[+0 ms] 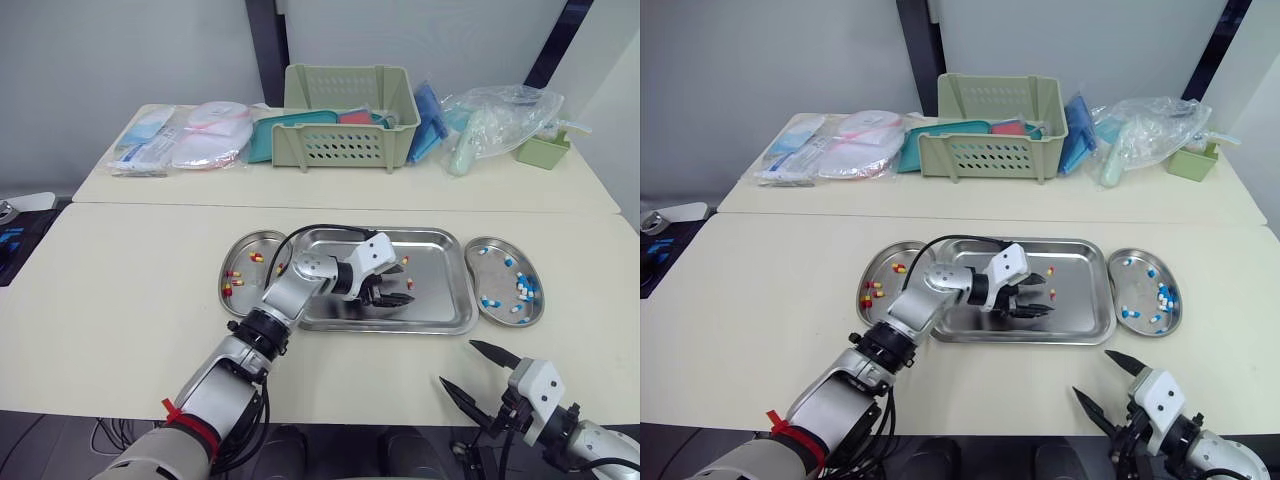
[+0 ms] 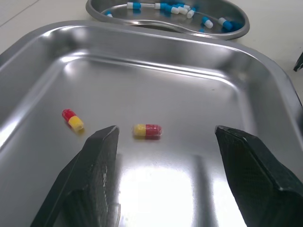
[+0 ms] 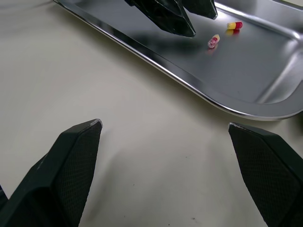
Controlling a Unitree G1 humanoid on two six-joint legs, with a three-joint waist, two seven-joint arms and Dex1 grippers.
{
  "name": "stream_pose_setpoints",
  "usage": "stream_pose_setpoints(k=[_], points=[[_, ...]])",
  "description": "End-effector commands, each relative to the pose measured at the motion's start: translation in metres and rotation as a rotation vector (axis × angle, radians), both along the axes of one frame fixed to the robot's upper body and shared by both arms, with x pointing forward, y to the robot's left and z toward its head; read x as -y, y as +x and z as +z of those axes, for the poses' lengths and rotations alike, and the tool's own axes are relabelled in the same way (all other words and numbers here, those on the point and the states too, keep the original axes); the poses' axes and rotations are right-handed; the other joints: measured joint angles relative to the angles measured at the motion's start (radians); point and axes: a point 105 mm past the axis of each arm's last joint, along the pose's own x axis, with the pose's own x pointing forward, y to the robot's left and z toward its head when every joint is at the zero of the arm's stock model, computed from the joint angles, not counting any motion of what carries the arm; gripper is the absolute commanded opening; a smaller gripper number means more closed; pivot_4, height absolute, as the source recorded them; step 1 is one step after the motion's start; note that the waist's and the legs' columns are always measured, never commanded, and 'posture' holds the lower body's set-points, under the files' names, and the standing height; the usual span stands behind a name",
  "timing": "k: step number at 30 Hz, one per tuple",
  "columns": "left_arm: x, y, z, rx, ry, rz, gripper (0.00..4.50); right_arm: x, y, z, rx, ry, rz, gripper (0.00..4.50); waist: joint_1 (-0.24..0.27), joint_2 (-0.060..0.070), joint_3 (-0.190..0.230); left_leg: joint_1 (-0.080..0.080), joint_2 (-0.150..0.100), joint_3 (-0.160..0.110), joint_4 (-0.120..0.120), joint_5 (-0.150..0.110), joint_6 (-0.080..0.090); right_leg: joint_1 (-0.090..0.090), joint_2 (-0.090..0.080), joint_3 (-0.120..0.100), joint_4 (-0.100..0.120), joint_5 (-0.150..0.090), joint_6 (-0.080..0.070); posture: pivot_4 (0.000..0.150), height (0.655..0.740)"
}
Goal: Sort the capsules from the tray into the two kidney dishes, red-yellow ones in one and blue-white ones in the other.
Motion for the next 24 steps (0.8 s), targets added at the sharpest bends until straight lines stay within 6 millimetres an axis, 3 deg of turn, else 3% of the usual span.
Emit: stream_pose_setpoints(k=[1,13,19,24], points=[[0.009,0.0,-0.001,0.034,0.029,-0.029,3.33,-0.005,-0.001,0.009,0.028,-0.008,0.009,4.5,0.0,0.0,0.0,0.0,0.0,0.0,0.0,0.0,0.0,0.0,0.0,0.0,0.0,0.0,0.0,0.15,0.74],[0.023,0.005,-0.012,0.038,0.061,-0.008,3.33,-0.013,0.0,0.018,0.025,-0.007,0.004,4.5,0.002,0.0,0.0,0.0,0.0,0.0,0.0,0.0,0.0,0.0,0.0,0.0,0.0,0.0,0.0,0.15,0.74],[0.023,0.007,-0.017,0.022,0.082,0.009,1.95,-0.015,0.002,0.022,0.023,-0.007,0.0,4.5,0.002,0.0,0.0,0.0,0.0,0.0,0.0,0.0,0.0,0.0,0.0,0.0,0.0,0.0,0.0,0.15,0.74],[0.022,0.007,-0.018,0.015,0.089,0.015,0.45,-0.017,0.002,0.023,0.02,-0.006,-0.002,4.5,0.002,0.0,0.0,0.0,0.0,0.0,0.0,0.0,0.0,0.0,0.0,0.0,0.0,0.0,0.0,0.15,0.74]])
